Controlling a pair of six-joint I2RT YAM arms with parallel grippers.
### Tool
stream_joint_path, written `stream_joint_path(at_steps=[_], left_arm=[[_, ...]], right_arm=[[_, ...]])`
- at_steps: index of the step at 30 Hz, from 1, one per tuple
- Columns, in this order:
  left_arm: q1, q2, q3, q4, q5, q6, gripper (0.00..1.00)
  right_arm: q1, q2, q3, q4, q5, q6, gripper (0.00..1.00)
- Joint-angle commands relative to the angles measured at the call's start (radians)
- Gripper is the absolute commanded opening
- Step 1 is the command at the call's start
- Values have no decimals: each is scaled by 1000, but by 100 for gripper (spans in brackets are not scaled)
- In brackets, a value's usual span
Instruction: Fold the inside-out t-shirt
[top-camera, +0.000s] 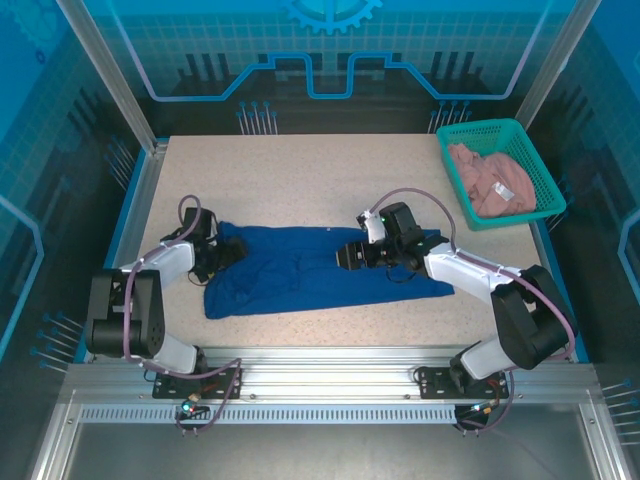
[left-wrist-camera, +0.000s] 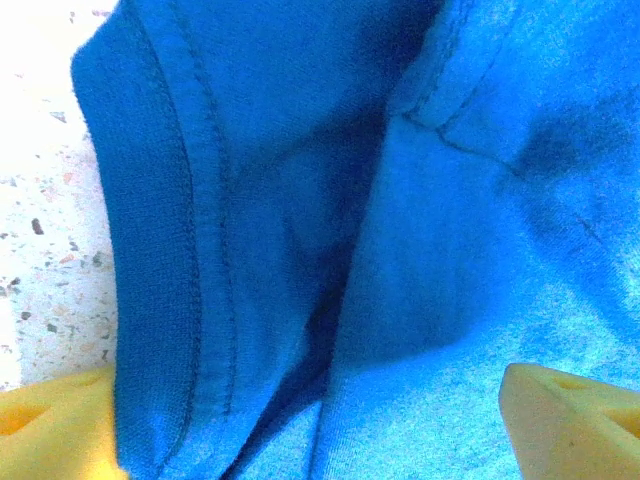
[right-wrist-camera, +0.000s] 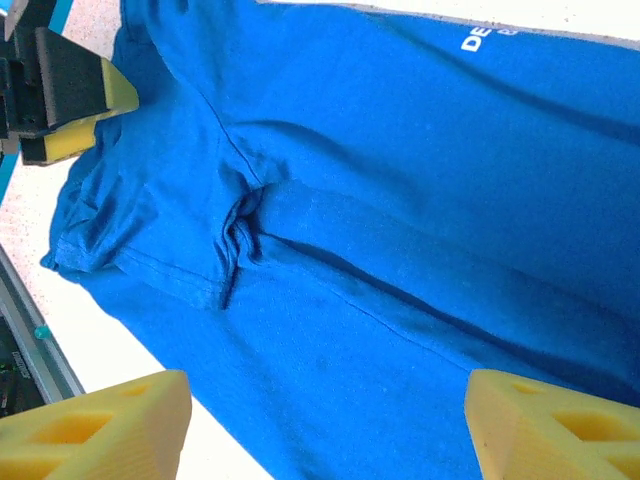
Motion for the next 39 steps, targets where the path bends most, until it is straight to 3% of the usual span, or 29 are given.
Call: stream_joint_path(at_steps=[1,6,20,30,39], left_arm=[[-28,-21,-4,-20,26,10,90],[-20,-66,-3,-51,-107,-17,91],[-23,58,55,-67,-45,-17,95],[-100,73,39,-14,113,-37,82],[-166,82,51,-10,108,-44,68]], right_arm=[[-8,-31,-18,15,-25,15,73],[-8,-33,-24,26,-26,29,73],[-4,-36,-32,20,-15,29,74],[-4,-19,-29,25,-13,31,74],[-4,-13,-33,26,-10,33,74]])
